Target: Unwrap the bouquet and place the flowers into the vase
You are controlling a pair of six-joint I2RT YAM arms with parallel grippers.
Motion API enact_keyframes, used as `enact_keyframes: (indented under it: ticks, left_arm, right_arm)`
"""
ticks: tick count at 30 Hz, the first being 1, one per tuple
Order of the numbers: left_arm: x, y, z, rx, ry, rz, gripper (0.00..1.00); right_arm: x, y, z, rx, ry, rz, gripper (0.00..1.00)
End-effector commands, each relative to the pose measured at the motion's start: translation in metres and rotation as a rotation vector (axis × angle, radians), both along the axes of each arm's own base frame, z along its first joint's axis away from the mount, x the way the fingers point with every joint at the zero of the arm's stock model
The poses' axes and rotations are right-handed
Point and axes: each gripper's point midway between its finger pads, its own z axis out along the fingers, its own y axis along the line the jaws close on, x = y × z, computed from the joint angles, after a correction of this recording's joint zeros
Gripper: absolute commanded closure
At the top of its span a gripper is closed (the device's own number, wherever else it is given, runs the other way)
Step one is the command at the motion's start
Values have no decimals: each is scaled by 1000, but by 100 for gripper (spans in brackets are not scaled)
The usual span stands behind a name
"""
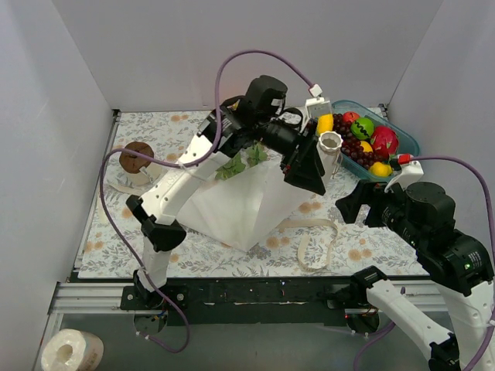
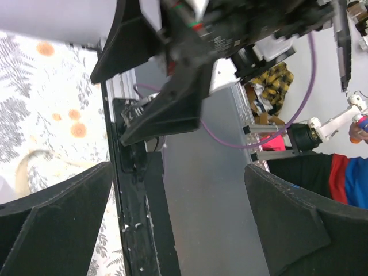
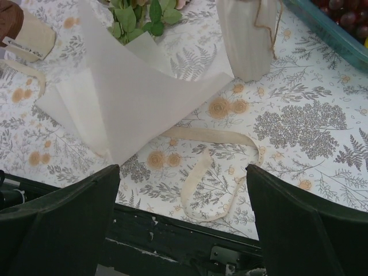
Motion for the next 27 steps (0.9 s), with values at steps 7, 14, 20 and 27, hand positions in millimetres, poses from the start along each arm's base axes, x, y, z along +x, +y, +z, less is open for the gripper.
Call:
enact_keyframes:
  ticks: [7,14,20,27]
  left_arm:
    - [202,133,-17,83,-344,777,2]
    - [242,177,-185,470,-330,811,2]
    - [255,192,-237,536,-261,798,2]
    - [242,200,-279,548,-208,737,3]
  right_arm:
    - [9,3,23,52,-111,-10,2]
    - [7,7,37,67,-154,31,2]
    - [-3,15,55,104,-195,97,2]
    - [-7,16,49,110,-195,108,2]
